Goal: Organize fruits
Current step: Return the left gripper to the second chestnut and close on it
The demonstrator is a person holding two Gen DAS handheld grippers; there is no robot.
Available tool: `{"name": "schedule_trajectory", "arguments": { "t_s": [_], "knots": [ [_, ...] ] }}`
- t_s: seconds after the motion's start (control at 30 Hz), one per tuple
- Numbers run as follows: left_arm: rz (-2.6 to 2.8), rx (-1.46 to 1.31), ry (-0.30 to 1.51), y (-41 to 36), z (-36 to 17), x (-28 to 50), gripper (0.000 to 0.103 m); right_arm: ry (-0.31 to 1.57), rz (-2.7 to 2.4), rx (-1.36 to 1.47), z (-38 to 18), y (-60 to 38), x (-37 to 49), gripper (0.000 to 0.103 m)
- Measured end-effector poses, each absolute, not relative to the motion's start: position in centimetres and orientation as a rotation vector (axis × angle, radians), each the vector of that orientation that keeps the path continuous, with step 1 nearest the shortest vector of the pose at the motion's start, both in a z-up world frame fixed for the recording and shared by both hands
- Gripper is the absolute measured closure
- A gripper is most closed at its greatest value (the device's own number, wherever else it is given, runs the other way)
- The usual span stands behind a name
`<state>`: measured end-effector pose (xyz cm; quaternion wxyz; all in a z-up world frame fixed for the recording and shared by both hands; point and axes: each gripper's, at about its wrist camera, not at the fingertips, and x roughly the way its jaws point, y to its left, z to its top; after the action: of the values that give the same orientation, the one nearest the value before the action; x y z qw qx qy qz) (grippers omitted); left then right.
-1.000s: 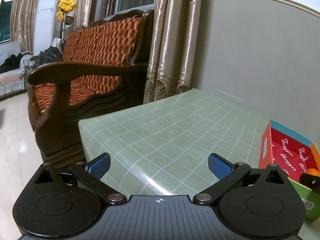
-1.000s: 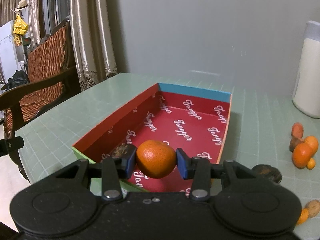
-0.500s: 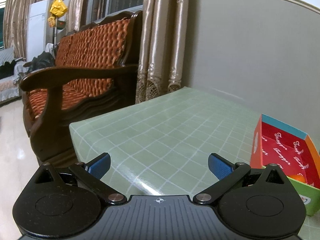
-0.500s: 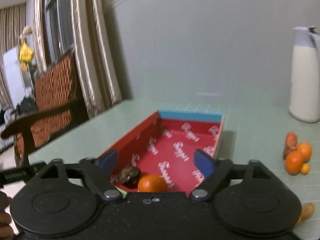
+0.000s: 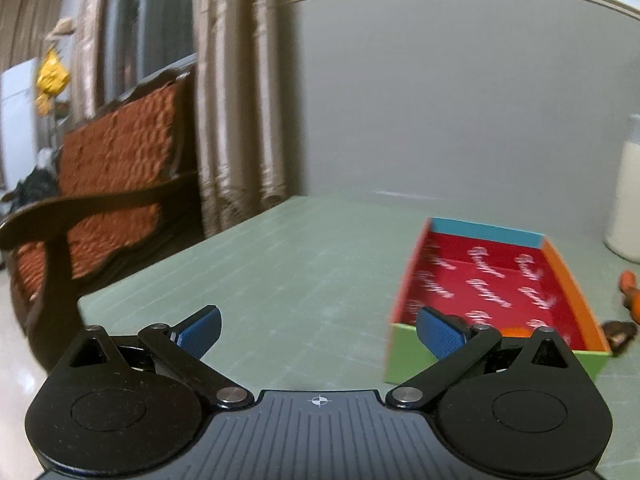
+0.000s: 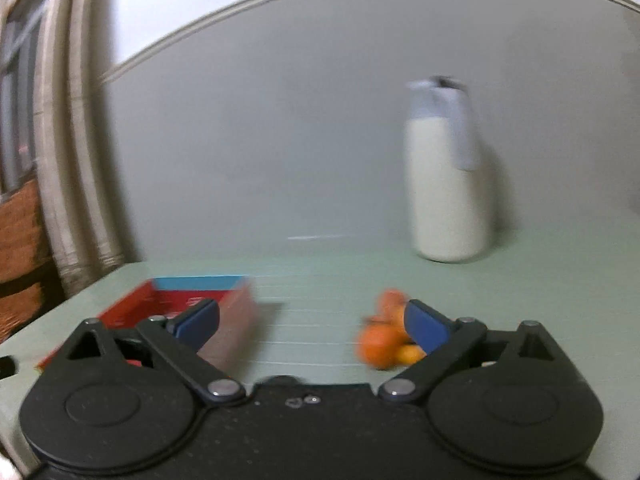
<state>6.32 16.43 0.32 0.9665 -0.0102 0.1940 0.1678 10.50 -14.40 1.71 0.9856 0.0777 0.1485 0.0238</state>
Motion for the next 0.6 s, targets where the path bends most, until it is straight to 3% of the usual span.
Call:
{"name": "schedule_trajectory", "arguments": {
  "t_s": [0.6],
  "knots": [
    [0.061, 0.138, 0.324, 4.2, 0.6, 6.9, 0.000, 0.311, -0.263, 0.281, -0.4, -25.0, 6.8, 0.001]
  ]
}}
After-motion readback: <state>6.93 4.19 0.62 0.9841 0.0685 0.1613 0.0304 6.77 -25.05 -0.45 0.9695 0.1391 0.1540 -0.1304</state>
